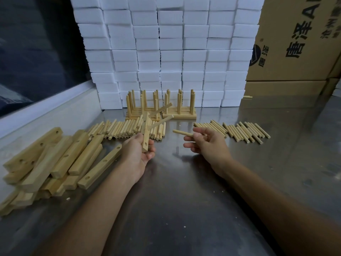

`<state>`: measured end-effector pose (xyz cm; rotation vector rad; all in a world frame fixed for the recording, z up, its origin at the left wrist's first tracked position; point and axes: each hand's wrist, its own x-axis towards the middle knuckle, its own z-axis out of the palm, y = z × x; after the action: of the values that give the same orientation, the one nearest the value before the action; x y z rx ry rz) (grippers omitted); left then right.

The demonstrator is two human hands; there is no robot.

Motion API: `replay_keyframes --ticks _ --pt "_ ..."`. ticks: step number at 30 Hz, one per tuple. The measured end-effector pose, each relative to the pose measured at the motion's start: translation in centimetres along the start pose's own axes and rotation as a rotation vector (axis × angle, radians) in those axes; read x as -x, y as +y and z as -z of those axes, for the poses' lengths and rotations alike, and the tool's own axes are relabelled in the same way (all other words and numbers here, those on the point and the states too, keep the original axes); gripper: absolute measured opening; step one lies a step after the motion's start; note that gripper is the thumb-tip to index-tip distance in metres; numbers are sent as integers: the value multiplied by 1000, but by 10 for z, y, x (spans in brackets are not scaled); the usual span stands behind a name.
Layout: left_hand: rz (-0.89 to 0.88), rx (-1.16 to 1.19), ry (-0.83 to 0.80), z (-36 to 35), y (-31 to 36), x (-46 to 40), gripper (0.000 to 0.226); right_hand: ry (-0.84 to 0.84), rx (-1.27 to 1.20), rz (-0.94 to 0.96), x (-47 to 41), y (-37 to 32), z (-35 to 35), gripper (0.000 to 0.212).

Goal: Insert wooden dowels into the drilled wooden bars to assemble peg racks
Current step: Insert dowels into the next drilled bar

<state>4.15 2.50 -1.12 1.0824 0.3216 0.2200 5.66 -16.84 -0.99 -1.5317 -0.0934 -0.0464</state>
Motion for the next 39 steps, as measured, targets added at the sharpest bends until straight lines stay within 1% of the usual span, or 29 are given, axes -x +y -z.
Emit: replay_keyframes --ticks 4,6,8,12,16,21,26,29,33,35,37,39 --pt "-4 -2 -2 0 0 0 22 19 24 76 2 3 1 9" --pt "-7 -4 2 0 0 0 23 30 -24 65 1 4 2 5" --pt "-6 -4 7 0 0 1 23 25 -66 24 -1 4 3 9" --pt "3 7 12 -1 1 1 25 -28 -81 -28 -1 3 3 15" --pt "13 7 -10 0 2 2 25 -104 -41 36 2 1 4 14" --pt "21 -13 -90 -2 1 4 27 -189 24 106 7 0 1 15" --pt "77 59 -121 -4 1 5 26 -232 -20 102 9 -2 -3 11" --pt "90 78 -112 -2 3 5 26 -211 -92 68 8 -5 -4 16" --pt "92 97 -93 -1 4 6 26 -150 -152 42 6 -9 0 34" --pt "84 86 -88 -2 4 6 26 -130 -171 34 6 -11 1 36" --pt "82 76 -82 -2 4 7 26 -113 -185 26 5 -12 1 31" --pt "83 72 -80 -2 4 6 25 -96 -177 20 4 -10 1 15"
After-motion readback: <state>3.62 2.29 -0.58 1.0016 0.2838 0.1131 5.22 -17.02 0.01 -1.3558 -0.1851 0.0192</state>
